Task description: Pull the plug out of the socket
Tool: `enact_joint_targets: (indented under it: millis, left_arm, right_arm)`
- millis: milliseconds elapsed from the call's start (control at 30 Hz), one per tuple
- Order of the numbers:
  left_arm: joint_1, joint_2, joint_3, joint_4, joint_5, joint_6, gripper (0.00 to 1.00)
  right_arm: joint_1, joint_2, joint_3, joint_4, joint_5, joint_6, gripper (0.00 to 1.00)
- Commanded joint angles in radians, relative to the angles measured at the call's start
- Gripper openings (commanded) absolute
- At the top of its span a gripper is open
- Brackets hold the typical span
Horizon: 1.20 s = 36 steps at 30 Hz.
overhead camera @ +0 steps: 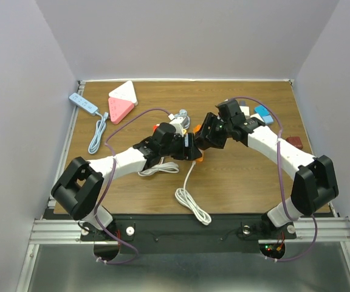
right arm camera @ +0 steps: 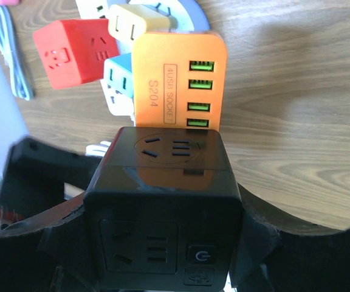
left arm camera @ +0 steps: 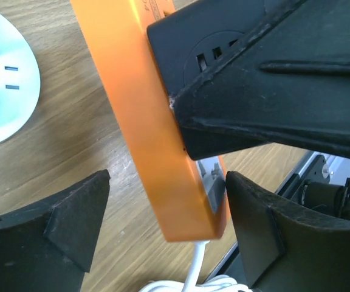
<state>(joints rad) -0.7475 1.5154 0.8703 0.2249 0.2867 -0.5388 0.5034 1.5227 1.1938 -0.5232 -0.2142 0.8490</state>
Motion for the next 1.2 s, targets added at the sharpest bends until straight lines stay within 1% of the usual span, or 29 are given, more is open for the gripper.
enact_joint_targets:
  millis: [0,33,133,167,200,233,467,600,733,800,1000,1167]
  left_arm:
    - [-0.007,0.005,0.032,0.079,-0.011,-0.010,0.70]
    - [-0.007,0.006,0.029,0.086,-0.014,-0.013,0.56]
    - [-0.009,0.006,0.024,0.111,-0.021,-0.024,0.33]
    - [-0.007,0.008,0.022,0.111,-0.035,-0.027,0.14]
    - [-0.007,0.014,0.022,0.116,-0.038,-0.032,0.05]
    - [-0.007,0.019,0.024,0.113,-0.044,-0.035,0.00]
    - [-0.007,0.103,0.041,0.076,-0.098,-0.084,0.00]
    - [-0.007,0.159,0.058,0.047,-0.126,-0.090,0.00]
    - [-0.006,0.190,0.056,0.047,-0.139,-0.101,0.00]
    - [-0.003,0.209,0.058,0.045,-0.141,-0.099,0.00]
    - [0.002,0.227,0.055,0.044,-0.156,-0.084,0.00]
    - [0.000,0.250,0.062,0.042,-0.149,-0.078,0.00]
  right_arm:
    - [0.001,-0.027,-0.002,0.114,-0.060,0.039,0.01]
    - [0.000,-0.026,-0.003,0.117,-0.065,0.050,0.00]
    - [0.000,-0.029,-0.013,0.120,-0.062,0.051,0.01]
    - [0.000,-0.032,-0.016,0.118,-0.057,0.056,0.00]
    - [0.001,-0.035,-0.023,0.118,-0.051,0.059,0.00]
    - [0.001,-0.039,-0.028,0.118,-0.042,0.065,0.00]
    - [0.000,-0.071,-0.049,0.117,0.022,0.114,0.00]
    - [-0.017,-0.151,-0.054,0.115,0.073,0.127,0.00]
    - [-0.048,-0.197,-0.039,0.104,0.047,0.116,0.01]
    - [-0.078,-0.210,-0.022,0.066,0.026,0.110,0.00]
    - [-0.138,-0.162,0.033,-0.098,-0.027,0.000,0.00]
    - [-0.149,-0.055,0.013,-0.106,-0.050,-0.068,0.01]
